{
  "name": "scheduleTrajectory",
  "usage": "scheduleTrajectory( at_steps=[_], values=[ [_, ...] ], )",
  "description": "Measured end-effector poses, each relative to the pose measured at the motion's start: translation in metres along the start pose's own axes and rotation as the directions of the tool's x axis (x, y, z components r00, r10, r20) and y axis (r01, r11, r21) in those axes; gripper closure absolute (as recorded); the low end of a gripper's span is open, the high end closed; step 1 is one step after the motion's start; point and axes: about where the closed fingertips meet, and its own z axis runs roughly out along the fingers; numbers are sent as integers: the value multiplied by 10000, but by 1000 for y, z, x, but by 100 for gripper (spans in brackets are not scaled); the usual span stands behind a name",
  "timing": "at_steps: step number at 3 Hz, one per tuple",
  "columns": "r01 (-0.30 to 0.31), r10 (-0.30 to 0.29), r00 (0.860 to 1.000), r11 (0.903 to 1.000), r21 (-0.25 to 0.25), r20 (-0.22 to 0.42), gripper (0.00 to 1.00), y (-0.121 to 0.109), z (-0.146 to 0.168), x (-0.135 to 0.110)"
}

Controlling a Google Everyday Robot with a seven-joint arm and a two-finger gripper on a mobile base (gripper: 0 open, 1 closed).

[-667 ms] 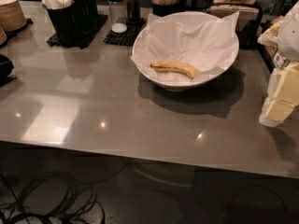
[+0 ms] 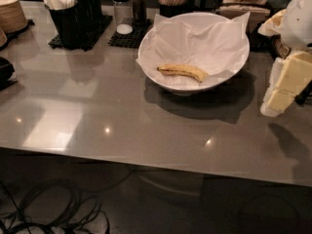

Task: Pick banana from white bowl

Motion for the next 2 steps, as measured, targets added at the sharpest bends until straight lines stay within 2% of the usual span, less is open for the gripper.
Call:
scheduleTrajectory(
  at_steps=[1,2],
  values=[
    [740,-710,9916,9970,-241,1080,0,-34,12,-31],
    [1133,-1004,9785,9916,-622,1802,0,-64,28,-64]
  ],
)
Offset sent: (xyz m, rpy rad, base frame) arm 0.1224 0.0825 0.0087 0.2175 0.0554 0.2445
